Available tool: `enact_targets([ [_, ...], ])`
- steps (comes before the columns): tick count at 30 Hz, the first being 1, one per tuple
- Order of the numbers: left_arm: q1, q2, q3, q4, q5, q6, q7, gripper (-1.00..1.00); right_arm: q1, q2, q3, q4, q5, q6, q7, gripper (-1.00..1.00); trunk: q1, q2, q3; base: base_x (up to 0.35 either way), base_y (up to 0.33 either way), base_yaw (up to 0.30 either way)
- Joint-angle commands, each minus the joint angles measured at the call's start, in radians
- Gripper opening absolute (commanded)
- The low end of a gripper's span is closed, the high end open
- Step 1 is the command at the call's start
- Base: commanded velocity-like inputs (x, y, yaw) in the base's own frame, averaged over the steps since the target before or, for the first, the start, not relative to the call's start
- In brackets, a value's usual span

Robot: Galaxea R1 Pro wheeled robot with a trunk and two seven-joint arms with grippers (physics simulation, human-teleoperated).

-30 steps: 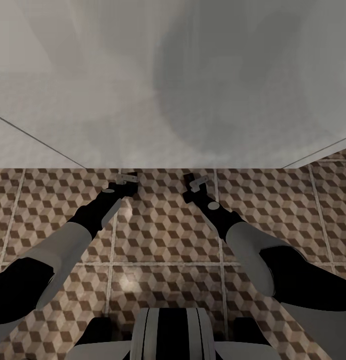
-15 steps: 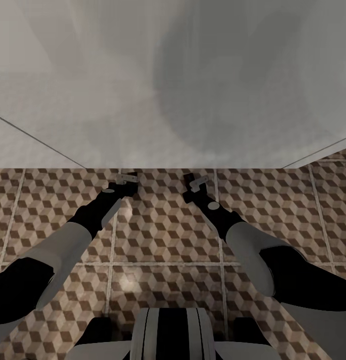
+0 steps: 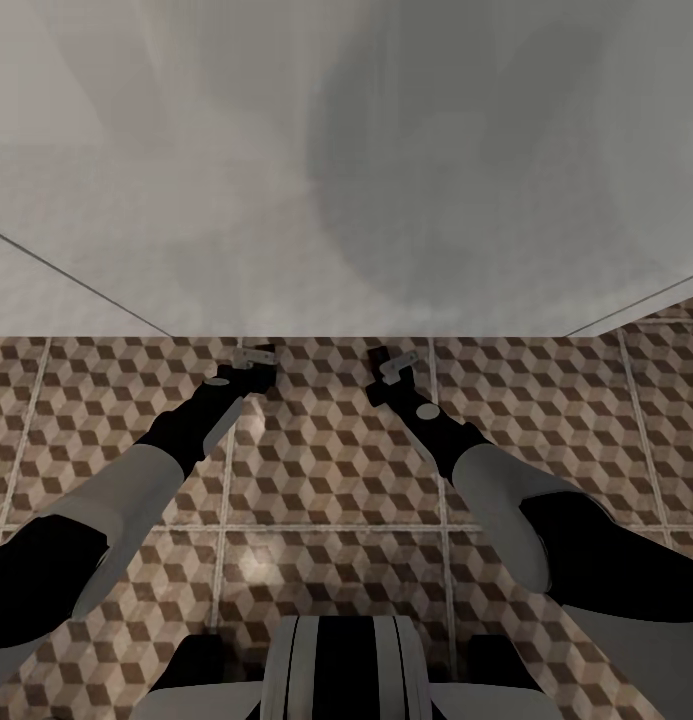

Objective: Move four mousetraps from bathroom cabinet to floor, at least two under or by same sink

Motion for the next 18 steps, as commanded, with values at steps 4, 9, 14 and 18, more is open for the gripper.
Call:
enact_targets([
  [4, 0.0, 0.002, -0.01, 0.025, 0.02, 0.004, 0.009, -1.0, -0.001, 0.0, 0.005, 0.001, -0.003, -0.002, 0.0, -1.0, 0.0, 0.0, 0.0, 0.0, 0.0, 0.0],
  [9, 0.0, 0.002, -0.01, 0.025, 0.02, 0.004, 0.009, -1.0, -0.001, 0.0, 0.005, 0.001, -0.003, -0.002, 0.0, -1.0, 0.0, 0.0, 0.0, 0.0, 0.0, 0.0],
  [14, 0.0, 0.002, -0.017, 0.025, 0.02, 0.004, 0.009, 1.0, -0.001, 0.0, 0.005, 0.001, -0.003, -0.002, 0.0, -1.0, 0.0, 0.0, 0.0, 0.0, 0.0, 0.0],
  [18, 0.0, 0.002, -0.022, 0.025, 0.02, 0.004, 0.009, 1.0, -0.001, 0.0, 0.005, 0.001, -0.003, -0.002, 0.0, -1.0, 0.0, 0.0, 0.0, 0.0, 0.0, 0.0],
])
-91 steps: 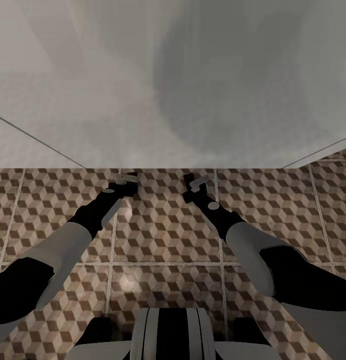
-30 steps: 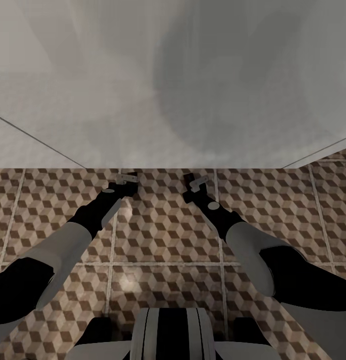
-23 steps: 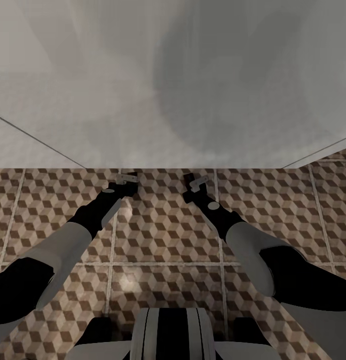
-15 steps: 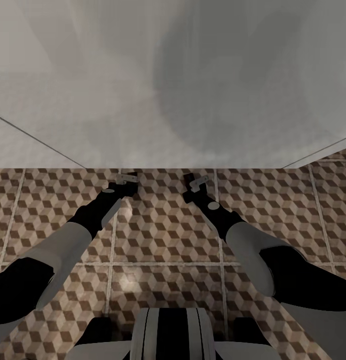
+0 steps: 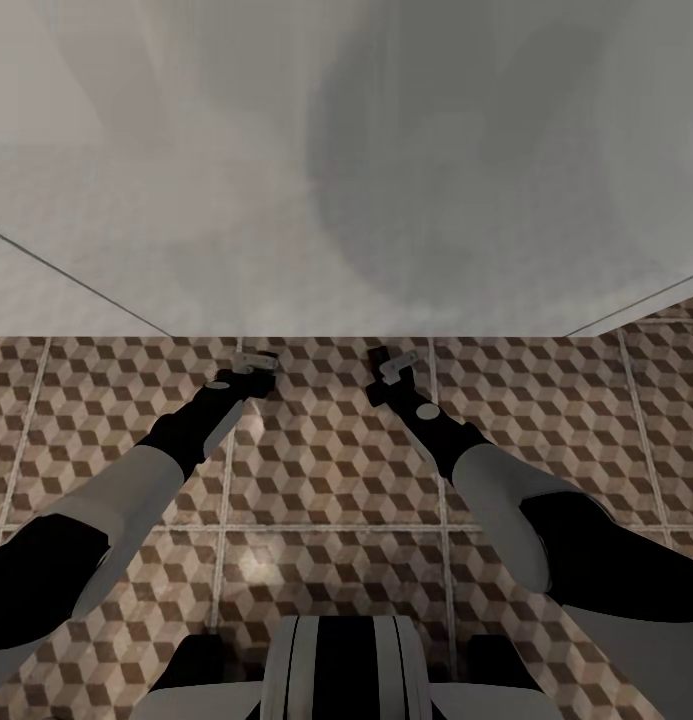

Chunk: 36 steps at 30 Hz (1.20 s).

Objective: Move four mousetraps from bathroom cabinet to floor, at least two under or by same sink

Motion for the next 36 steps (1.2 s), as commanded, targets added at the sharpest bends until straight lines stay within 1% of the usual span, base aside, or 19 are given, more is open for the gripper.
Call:
enact_targets([
  [1, 0.0, 0.002, -0.009, -0.003, 0.011, 0.005, 0.009, 1.0, -0.001, 0.0, 0.005, 0.001, -0.003, -0.002, 0.0, -1.0, 0.0, 0.0, 0.0, 0.0, 0.0, 0.0],
  [36, 0.0, 0.002, -0.009, -0.003, 0.011, 0.005, 0.009, 1.0, -0.001, 0.0, 0.005, 0.001, -0.003, -0.002, 0.0, -1.0, 0.0, 0.0, 0.0, 0.0, 0.0, 0.0],
])
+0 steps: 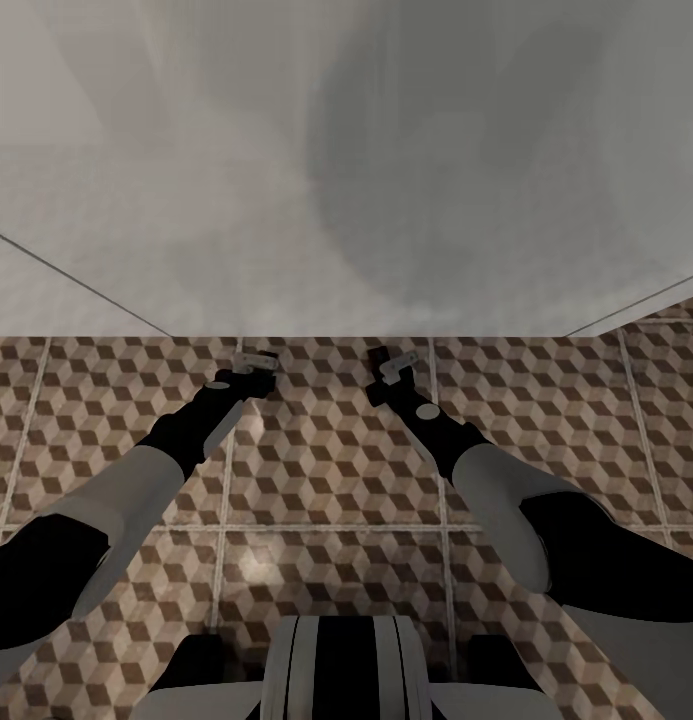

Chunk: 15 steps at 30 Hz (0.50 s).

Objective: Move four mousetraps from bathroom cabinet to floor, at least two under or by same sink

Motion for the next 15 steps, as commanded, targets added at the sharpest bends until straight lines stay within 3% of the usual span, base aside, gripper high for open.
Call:
enact_targets([
  [1, 0.0, 0.002, -0.008, -0.003, 0.011, 0.005, 0.009, 1.0, -0.001, 0.0, 0.005, 0.001, -0.003, -0.002, 0.0, -1.0, 0.0, 0.0, 0.0, 0.0, 0.0, 0.0],
  [15, 0.0, 0.002, -0.008, -0.001, 0.011, 0.005, 0.009, 1.0, -0.001, 0.0, 0.005, 0.001, -0.003, -0.002, 0.0, -1.0, 0.0, 0.0, 0.0, 0.0, 0.0, 0.0],
])
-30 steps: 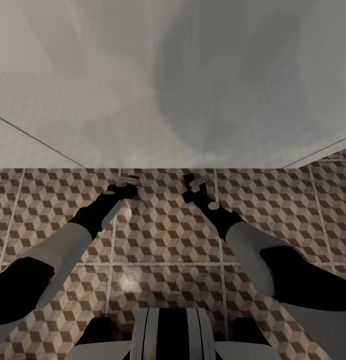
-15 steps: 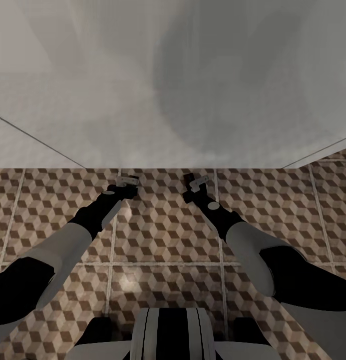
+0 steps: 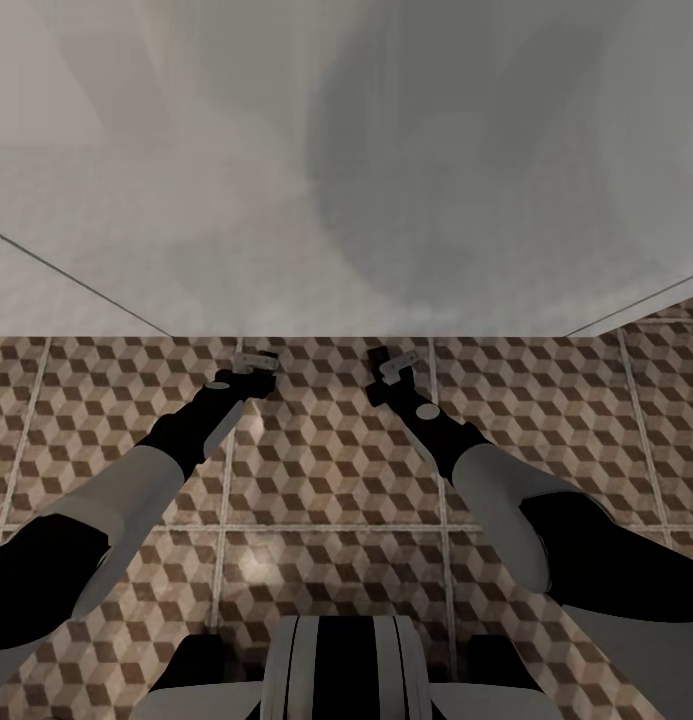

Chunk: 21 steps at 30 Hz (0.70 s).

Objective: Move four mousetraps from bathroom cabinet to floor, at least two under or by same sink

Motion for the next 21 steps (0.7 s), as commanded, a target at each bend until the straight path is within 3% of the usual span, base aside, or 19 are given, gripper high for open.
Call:
enact_targets([
  [1, 0.0, 0.002, -0.008, -0.003, 0.011, 0.005, 0.009, 1.0, -0.001, 0.0, 0.005, 0.001, -0.003, -0.002, 0.0, -1.0, 0.0, 0.0, 0.0, 0.0, 0.0, 0.0],
  [21, 0.0, 0.002, -0.008, 0.005, 0.011, 0.005, 0.009, 1.0, -0.001, 0.0, 0.005, 0.001, -0.003, -0.002, 0.0, -1.0, 0.0, 0.0, 0.0, 0.0, 0.0, 0.0],
])
